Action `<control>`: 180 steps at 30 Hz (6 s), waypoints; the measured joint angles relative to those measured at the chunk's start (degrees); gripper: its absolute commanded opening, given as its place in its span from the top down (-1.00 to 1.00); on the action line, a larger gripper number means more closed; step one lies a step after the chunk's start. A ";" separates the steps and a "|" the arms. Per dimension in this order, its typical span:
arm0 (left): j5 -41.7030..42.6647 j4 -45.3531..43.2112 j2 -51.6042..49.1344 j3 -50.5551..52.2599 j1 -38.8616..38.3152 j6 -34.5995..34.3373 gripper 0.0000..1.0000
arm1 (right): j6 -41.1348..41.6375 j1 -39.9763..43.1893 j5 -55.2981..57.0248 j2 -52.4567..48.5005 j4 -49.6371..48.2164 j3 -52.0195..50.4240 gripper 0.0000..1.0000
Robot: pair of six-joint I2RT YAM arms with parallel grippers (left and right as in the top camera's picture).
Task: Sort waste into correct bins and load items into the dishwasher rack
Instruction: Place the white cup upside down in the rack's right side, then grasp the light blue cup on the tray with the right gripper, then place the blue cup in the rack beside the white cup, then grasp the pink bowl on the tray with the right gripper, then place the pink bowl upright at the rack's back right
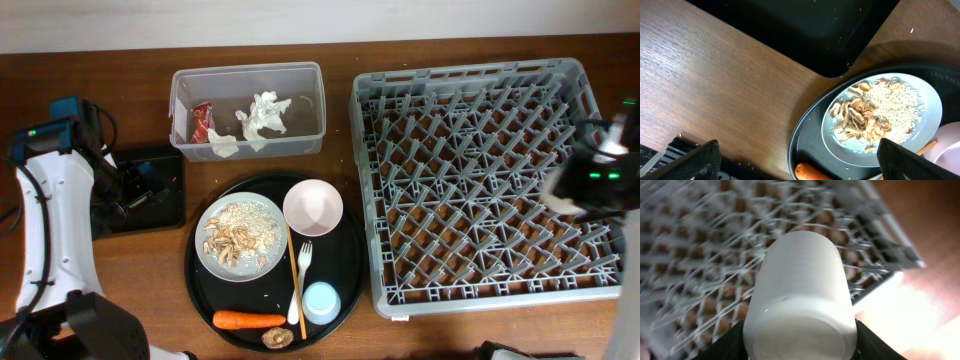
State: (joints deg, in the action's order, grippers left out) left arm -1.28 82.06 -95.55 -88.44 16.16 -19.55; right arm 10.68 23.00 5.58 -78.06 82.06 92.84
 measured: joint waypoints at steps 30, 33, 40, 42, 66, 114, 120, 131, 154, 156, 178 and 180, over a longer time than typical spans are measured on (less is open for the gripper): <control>0.02 0.00 0.00 0.00 0.00 0.00 -0.99 | -1.57 16.55 -12.76 -15.02 -7.72 -3.69 -0.89; 0.00 -0.07 0.00 0.00 0.00 0.00 -0.99 | -8.85 2.47 -20.13 -7.54 -1.01 -2.40 -0.88; 0.42 0.00 0.00 0.00 0.00 0.00 -0.99 | -10.60 -41.64 -21.11 -6.75 1.62 -5.38 -0.90; 0.42 0.04 0.00 0.00 0.00 0.00 -0.99 | -8.07 -51.43 -19.65 -6.58 -2.32 -9.53 -0.90; 0.42 0.02 0.00 0.00 0.00 0.00 -0.99 | 5.84 -79.25 -13.05 -18.58 -28.30 -27.17 -0.22; 0.44 0.00 0.00 0.00 0.00 0.00 -0.99 | -3.15 7.52 -4.70 -26.27 -9.03 0.26 -0.60; 0.42 -0.28 0.00 0.00 0.00 0.00 -0.99 | -14.25 -6.80 -24.15 -11.43 -8.83 0.07 -0.63; 0.44 -0.37 0.00 0.00 0.00 0.00 -0.99 | -17.86 -55.49 -15.21 -29.62 -18.97 0.26 -0.63; 0.42 -0.39 0.00 0.00 0.00 0.00 -0.99 | -16.28 -56.00 -10.95 -41.24 -29.86 -4.26 0.71; 0.44 -0.37 0.00 0.00 0.00 0.00 -0.99 | -15.74 -55.98 -10.80 -41.24 -29.51 -4.26 0.92; 0.92 -0.72 0.00 0.00 0.00 0.00 -0.99 | 9.05 -26.77 69.00 -28.50 -29.62 14.95 0.92; 0.92 -1.09 0.00 0.00 0.00 0.00 -0.99 | 8.83 -22.62 69.72 -32.04 -30.95 14.95 0.92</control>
State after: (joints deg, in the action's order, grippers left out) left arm -0.36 80.97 -95.55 -88.44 16.16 -19.55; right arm 19.51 0.38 75.31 -110.10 51.11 107.79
